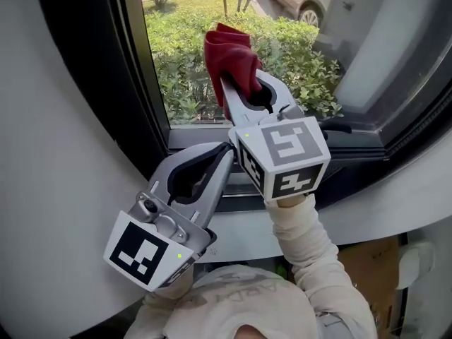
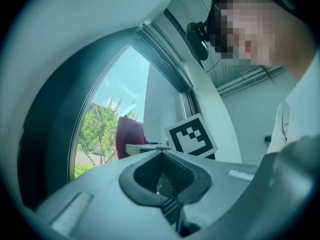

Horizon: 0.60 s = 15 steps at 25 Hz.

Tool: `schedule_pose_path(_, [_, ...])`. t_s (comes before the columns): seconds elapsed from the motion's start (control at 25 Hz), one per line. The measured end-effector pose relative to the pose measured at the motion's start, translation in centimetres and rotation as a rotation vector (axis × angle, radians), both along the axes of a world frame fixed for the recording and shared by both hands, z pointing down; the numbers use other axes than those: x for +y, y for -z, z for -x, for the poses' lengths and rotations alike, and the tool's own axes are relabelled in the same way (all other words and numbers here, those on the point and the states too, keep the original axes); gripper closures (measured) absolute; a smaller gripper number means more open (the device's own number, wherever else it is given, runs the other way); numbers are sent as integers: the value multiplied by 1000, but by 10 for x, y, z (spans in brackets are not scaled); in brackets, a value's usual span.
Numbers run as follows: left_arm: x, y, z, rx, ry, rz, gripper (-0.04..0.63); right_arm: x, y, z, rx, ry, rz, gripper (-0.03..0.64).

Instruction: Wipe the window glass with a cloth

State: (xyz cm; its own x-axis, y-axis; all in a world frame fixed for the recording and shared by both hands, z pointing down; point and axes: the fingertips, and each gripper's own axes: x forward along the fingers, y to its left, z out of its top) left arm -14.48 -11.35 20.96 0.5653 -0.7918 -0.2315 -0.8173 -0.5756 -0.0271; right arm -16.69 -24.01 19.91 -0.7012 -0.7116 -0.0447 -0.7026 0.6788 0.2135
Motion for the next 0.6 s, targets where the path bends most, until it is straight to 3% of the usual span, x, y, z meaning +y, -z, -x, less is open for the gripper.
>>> schedule_pose_path(0.24, [-2, -1, 7, -1, 29, 0, 594, 1, -4, 10, 16, 26, -19, 546])
schedule_pose_path(0.6, [-5, 3, 8, 3, 38, 7, 593, 3, -52, 10, 3, 58, 41, 548])
